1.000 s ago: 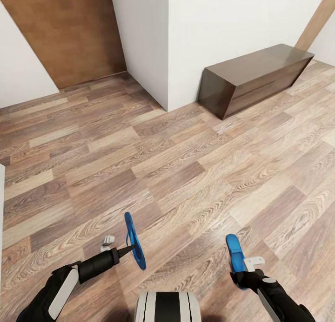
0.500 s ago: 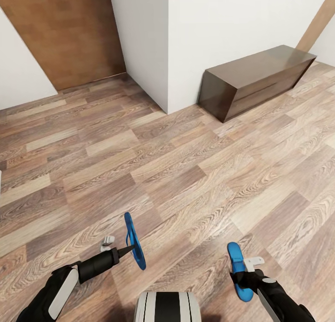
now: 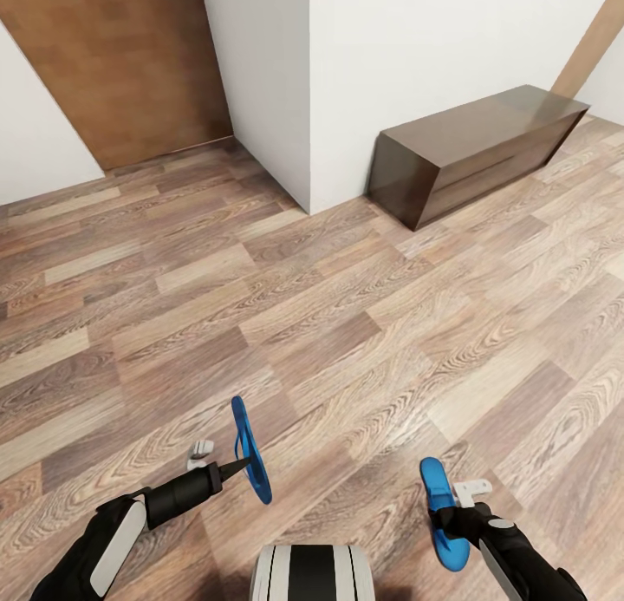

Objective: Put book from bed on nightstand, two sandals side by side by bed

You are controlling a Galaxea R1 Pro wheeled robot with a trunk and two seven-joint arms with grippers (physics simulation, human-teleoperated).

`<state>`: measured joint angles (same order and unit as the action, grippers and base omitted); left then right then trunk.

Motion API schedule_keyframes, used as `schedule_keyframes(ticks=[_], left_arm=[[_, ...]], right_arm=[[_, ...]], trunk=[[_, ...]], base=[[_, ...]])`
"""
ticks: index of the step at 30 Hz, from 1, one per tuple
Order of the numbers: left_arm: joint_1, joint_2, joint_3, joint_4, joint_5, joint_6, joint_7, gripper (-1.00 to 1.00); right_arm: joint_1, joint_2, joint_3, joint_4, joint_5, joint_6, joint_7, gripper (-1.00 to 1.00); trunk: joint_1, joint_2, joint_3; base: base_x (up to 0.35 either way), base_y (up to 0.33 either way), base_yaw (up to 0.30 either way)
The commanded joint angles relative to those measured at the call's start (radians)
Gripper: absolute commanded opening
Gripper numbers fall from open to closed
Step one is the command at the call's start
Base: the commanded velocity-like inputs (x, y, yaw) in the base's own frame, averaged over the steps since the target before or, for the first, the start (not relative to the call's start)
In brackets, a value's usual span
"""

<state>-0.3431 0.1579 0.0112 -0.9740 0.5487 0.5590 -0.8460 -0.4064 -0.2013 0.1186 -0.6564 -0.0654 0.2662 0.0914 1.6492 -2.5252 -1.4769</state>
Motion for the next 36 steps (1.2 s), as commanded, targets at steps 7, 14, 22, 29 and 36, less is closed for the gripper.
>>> schedule_keyframes(ticks=[7, 14, 22, 29, 36], left_arm=[[0.0, 0.0, 0.001, 0.0, 0.006, 0.008, -0.001, -1.0], [-0.001, 0.0, 0.001, 0.0, 0.007, 0.01, -0.001, -1.0], [0.0, 0.0, 0.001, 0.0, 0.006, 0.01, -0.001, -1.0], [0.0, 0.0, 0.001, 0.0, 0.006, 0.01, -0.002, -1.0], [0.0, 0.0, 0.0, 0.0, 0.007, 0.01, -0.002, -1.0]], right_arm=[[0.0, -0.001, 0.004, -0.002, -0.007, 0.005, -0.001, 1.0], [0.0, -0.003, 0.001, -0.004, -0.007, 0.005, -0.001, 1.0], [0.0, -0.004, 0.0, -0.016, -0.007, 0.005, 0.0, 1.0], [0.0, -0.004, 0.0, -0.019, -0.007, 0.005, 0.0, 1.0], [0.0, -0.002, 0.002, -0.016, -0.007, 0.005, -0.001, 1.0]], trunk=[[0.001, -0.001, -0.008], [0.004, -0.002, -0.035], [0.007, -0.004, -0.066], [0.011, -0.006, -0.093], [0.014, -0.007, -0.12]], base=[[0.0, 0.0, 0.0], [0.0, 0.0, 0.0], [0.0, 0.0, 0.0], [0.0, 0.0, 0.0], [0.0, 0.0, 0.0]])
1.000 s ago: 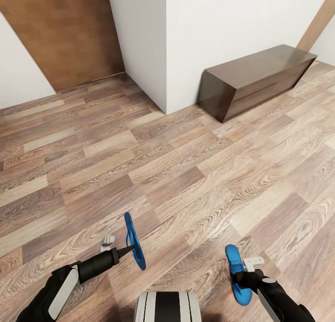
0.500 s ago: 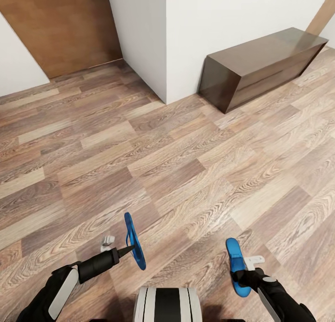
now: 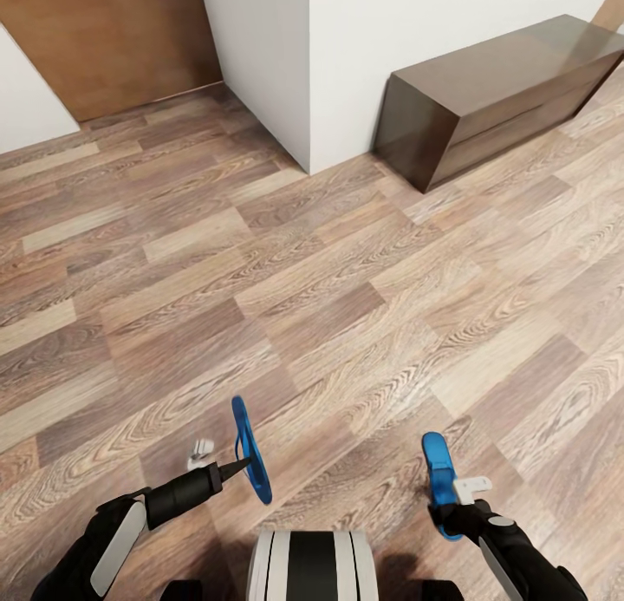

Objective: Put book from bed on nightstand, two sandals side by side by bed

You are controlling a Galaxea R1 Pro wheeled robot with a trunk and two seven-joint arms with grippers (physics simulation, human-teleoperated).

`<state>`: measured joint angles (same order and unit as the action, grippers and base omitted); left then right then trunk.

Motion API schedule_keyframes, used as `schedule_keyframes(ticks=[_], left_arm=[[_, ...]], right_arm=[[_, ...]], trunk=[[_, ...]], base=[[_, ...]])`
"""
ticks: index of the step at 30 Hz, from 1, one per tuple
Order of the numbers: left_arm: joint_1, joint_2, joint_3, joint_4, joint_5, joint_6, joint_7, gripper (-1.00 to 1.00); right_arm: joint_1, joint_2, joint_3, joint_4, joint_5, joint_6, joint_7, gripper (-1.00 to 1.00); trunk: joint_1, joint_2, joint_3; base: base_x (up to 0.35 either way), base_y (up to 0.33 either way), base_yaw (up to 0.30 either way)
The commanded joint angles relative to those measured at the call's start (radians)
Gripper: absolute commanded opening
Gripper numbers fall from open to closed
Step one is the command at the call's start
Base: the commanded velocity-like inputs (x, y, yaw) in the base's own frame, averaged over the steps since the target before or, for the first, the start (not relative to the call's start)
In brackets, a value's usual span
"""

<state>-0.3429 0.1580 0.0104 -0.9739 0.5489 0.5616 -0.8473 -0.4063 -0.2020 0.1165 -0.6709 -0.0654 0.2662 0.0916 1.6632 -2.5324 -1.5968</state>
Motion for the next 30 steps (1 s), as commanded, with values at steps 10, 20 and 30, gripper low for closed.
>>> schedule_keyframes(ticks=[10, 20, 30], left_arm=[[0.0, 0.0, -0.002, 0.0, 0.006, 0.006, 0.0, -1.0], [0.0, 0.0, 0.0, 0.0, 0.006, 0.006, -0.001, -1.0], [0.0, 0.0, -0.001, 0.0, 0.006, 0.005, 0.0, -1.0]], right_arm=[[0.0, -0.002, 0.004, -0.003, -0.007, 0.005, 0.0, 1.0], [0.0, -0.002, 0.005, -0.004, -0.007, 0.005, 0.0, 1.0], [0.0, -0.002, 0.005, -0.004, -0.007, 0.005, 0.0, 1.0]], trunk=[[0.0, 0.0, -0.005], [0.0, 0.0, -0.005], [0.0, 0.0, -0.005]], base=[[0.0, 0.0, 0.0], [0.084, -0.024, 0.0], [0.115, -0.001, 0.0]])
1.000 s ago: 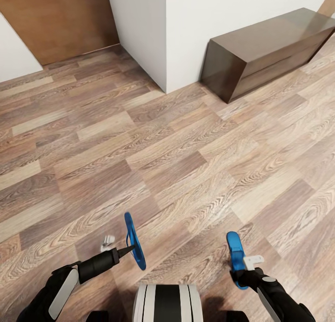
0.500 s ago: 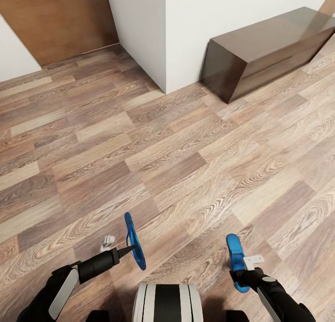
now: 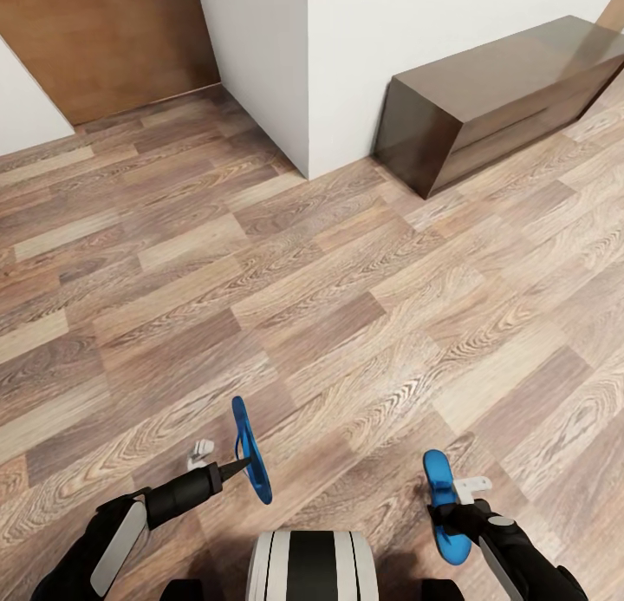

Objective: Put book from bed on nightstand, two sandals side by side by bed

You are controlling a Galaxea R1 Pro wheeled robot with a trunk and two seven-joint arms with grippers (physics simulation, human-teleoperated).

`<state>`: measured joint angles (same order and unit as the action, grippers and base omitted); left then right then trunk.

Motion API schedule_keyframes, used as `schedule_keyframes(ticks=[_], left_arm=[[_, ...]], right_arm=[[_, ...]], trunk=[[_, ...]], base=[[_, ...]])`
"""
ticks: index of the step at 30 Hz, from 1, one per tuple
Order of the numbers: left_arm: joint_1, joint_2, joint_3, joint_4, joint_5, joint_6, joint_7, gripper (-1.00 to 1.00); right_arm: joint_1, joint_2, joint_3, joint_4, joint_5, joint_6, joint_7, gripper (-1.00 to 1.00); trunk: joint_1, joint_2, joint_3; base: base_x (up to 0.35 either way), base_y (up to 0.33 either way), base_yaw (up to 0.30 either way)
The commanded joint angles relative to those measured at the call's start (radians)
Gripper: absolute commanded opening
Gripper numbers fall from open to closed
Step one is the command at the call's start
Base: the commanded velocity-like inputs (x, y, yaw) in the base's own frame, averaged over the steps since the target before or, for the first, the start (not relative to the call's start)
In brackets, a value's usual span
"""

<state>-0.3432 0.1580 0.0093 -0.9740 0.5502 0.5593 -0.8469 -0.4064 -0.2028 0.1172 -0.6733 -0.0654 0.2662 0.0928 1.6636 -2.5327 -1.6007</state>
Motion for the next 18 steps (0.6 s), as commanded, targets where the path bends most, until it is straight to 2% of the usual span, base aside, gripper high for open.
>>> schedule_keyframes(ticks=[1, 13, 18], left_arm=[[0.0, 0.0, 0.0, 0.0, 0.005, 0.007, 0.0, -1.0], [0.0, 0.0, 0.0, 0.0, 0.005, 0.008, -0.001, -1.0], [0.0, 0.0, 0.0, 0.0, 0.005, 0.009, -0.001, -1.0]], right_arm=[[0.0, -0.001, 0.004, -0.002, -0.007, 0.005, -0.001, 1.0], [0.0, -0.001, 0.001, -0.003, -0.007, 0.005, -0.001, 1.0], [0.0, -0.001, 0.001, -0.003, -0.007, 0.005, -0.001, 1.0]], trunk=[[0.0, 0.0, -0.001], [0.0, 0.0, -0.001], [0.002, -0.001, -0.02]], base=[[0.015, 0.0, 0.0], [0.002, 0.0, 0.0], [0.0, 0.0, 0.0]])
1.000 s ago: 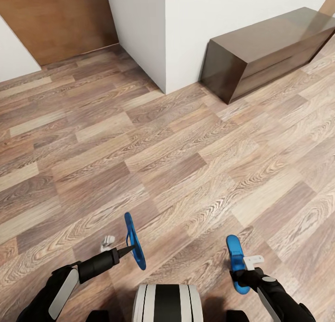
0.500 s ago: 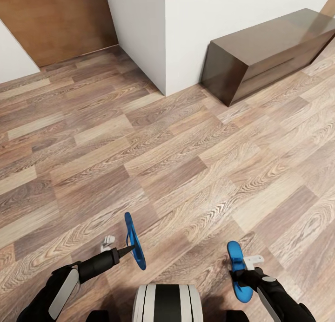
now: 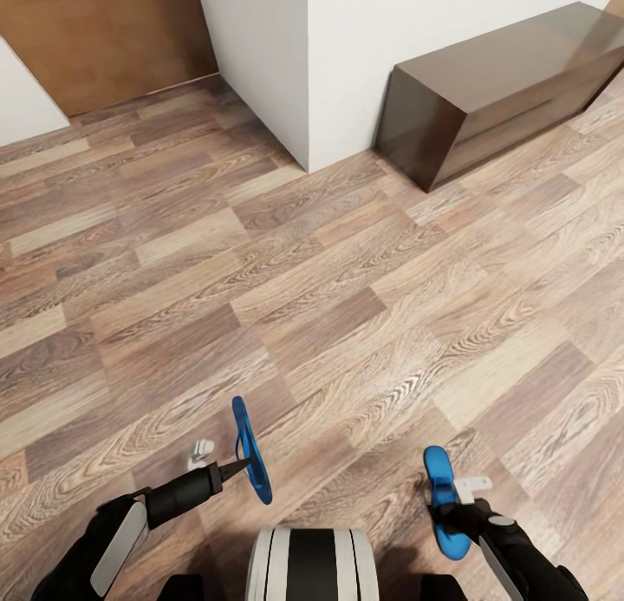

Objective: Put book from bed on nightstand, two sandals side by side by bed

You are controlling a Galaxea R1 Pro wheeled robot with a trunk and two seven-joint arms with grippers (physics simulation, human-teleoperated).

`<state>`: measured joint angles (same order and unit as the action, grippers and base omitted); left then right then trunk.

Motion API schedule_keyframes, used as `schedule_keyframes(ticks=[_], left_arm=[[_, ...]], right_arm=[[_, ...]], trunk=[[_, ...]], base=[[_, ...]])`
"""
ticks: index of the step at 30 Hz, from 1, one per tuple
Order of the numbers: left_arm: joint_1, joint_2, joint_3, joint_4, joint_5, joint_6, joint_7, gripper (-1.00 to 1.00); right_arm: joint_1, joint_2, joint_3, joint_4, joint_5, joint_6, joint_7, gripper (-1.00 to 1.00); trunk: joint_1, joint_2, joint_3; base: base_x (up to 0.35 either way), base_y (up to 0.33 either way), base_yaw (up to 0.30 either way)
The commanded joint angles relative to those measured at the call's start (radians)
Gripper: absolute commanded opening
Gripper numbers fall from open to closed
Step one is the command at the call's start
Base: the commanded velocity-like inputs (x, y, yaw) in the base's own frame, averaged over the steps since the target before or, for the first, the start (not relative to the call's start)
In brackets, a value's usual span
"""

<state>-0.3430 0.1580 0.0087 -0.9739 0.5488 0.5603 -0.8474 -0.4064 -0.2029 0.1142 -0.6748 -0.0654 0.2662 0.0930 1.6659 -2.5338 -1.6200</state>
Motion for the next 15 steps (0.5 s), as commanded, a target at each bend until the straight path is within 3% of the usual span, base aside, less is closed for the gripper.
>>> schedule_keyframes(ticks=[1, 15], left_arm=[[0.0, 0.0, 0.001, 0.0, 0.007, 0.007, -0.001, -1.0], [-0.001, 0.0, -0.001, 0.0, 0.007, 0.007, -0.001, -1.0]], right_arm=[[0.0, -0.001, 0.004, -0.002, -0.007, 0.005, -0.001, 1.0], [0.0, -0.001, 0.004, -0.002, -0.006, 0.005, -0.001, 1.0]], trunk=[[0.0, 0.0, -0.005], [0.001, -0.001, -0.012]], base=[[0.0, 0.0, 0.0], [0.0, 0.0, 0.0]])
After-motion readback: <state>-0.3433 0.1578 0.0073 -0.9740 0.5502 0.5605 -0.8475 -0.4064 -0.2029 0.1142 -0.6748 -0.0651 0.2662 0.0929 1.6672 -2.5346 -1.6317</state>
